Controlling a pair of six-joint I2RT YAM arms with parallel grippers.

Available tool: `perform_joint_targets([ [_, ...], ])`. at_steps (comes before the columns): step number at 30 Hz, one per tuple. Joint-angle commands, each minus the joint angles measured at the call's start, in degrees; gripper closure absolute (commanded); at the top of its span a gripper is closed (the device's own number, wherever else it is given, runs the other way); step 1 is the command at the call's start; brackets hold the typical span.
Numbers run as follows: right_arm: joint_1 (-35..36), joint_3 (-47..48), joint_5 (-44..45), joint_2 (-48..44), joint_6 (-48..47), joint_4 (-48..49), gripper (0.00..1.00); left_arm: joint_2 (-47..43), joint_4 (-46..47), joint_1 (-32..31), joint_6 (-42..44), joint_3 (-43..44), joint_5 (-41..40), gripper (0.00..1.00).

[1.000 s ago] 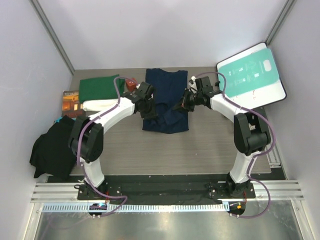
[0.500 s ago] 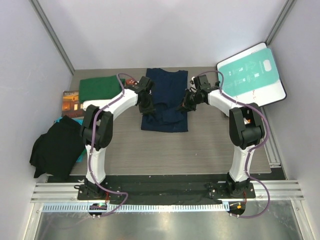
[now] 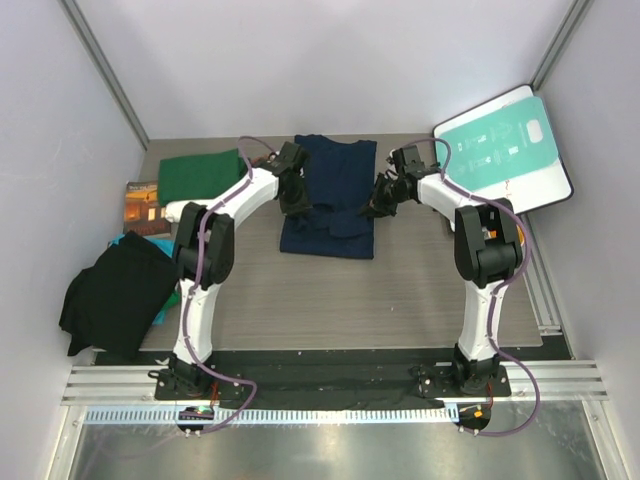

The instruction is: Fold and stack the t-shirts

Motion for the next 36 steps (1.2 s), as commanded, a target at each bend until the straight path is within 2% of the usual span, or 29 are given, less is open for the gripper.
perform_joint_targets([
  [1, -0.22, 2.58, 0.18, 2.67, -0.62, 1.39, 0.92, 1.72, -0.66, 1.06, 1.34, 2.60, -0.94, 1.00],
  [3, -0.22, 1.70, -0.26, 3.20, -0.27, 3.49, 0.91, 2.07, -0.66, 1.06, 1.34, 2.52, -1.38, 0.98],
  [5, -0.31, -0.40, -0.43, 3.11, 0.69, 7.08, 0.81, 2.95, -0.65, 1.15, 1.51, 2.52, -1.64, 0.92],
  [6, -0.48, -0.85, -1.57, 3.20, 1.74, 8.06, 0.72, 3.22, -0.66, 1.24, 1.52, 2.52, -1.47, 0.89],
  [9, -0.57, -2.08, -3.77, 3.73, 2.89, 11.05, 0.64, 4.01, -0.66, 1.59, 1.69, 2.52, -1.30, 0.83],
  [12, -0.57, -2.35, -5.88, 4.43, 3.77, 12.29, 0.64, 4.10, -0.57, 2.03, 2.22, 2.34, -0.77, 0.81],
  [15, -1.36, -3.05, -8.07, 5.13, 5.79, 14.30, 0.73, 3.49, 0.13, 2.64, 2.48, 1.64, -0.59, 0.87],
  [20, -4.44, -7.43, -16.51, 7.59, 19.66, 24.49, 0.76, 1.99, 1.80, 5.80, 0.82, -0.21, 3.44, 0.88],
  [22, -5.75, -10.06, -16.96, 7.33, 23.36, 29.39, 0.76, 1.81, 2.59, 7.21, -1.29, -1.17, 6.51, 0.82],
  [27, -6.81, -11.22, -15.64, 6.54, 24.78, 29.60, 0.76, 1.90, 3.83, 10.38, -4.28, -0.92, 9.78, 0.71],
  [30, -7.16, -11.31, -15.81, 6.89, 26.36, 30.56, 0.68, 2.95, 3.39, 11.17, -4.72, 0.66, 11.80, 0.66],
  [35, -7.60, -13.15, -16.78, 6.45, 29.62, 35.66, 0.65, 2.52, 3.83, 12.22, -5.52, 1.37, 12.51, 0.51],
  [36, -7.60, -13.42, -16.69, 5.84, 29.18, 35.76, 0.65, 2.34, 3.91, 12.40, -5.52, 1.46, 12.68, 0.51],
])
